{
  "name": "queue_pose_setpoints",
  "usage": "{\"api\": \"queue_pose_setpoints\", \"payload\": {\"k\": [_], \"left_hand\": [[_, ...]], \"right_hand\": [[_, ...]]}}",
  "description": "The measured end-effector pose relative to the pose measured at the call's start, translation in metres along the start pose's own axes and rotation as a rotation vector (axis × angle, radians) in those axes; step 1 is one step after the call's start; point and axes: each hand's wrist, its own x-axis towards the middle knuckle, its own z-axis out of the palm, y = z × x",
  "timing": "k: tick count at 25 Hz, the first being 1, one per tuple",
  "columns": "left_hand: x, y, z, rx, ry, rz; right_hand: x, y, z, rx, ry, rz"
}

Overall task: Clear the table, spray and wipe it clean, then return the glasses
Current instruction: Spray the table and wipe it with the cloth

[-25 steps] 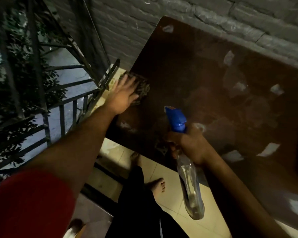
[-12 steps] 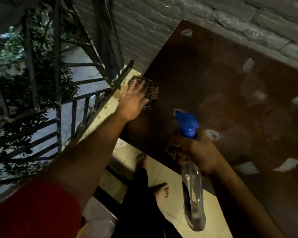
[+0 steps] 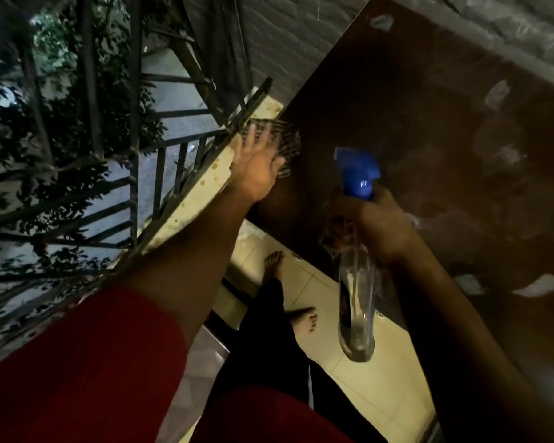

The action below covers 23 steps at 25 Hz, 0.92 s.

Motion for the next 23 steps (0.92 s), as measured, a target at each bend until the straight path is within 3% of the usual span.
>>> {"api": "queue_pose_setpoints", "payload": {"k": [3,5,7,10,12,16,18,23], "left_hand": [[-0.075,0.018,0.030,0.142,-0.038,0.350],[-0.114,0.002,0.035,0.113,-0.091,0.464],[-0.088,-0.016,0.022,0.098,-0.052,0.376],[-0.020,-0.014,-0.003,-0.010,-0.042,0.071],[-0.017,0.011,-0.002,0.051,-0.020,0.030],[-0.113,0.035,0.028,0.034,-0.060,0.486],[-0.104,0.014,0.020,0.077,-0.071,0.556],[0.008,0.003,-0.012,0.026,-0.065,0.081]], "right_hand": [[-0.008,-0.003,-0.009,-0.051,0.044,-0.051],[-0.018,-0.004,-0.018,-0.016,0.057,-0.056],[-0.025,-0.003,-0.025,-0.022,0.081,-0.071],[-0.027,0.000,-0.032,-0.027,0.099,-0.109],[-0.029,0.003,-0.035,-0.025,0.101,-0.095],[-0.033,0.006,-0.040,0.000,0.129,-0.103],[-0.035,0.009,-0.043,0.026,0.140,-0.091],[-0.034,0.016,-0.050,0.034,0.153,-0.074]]}}
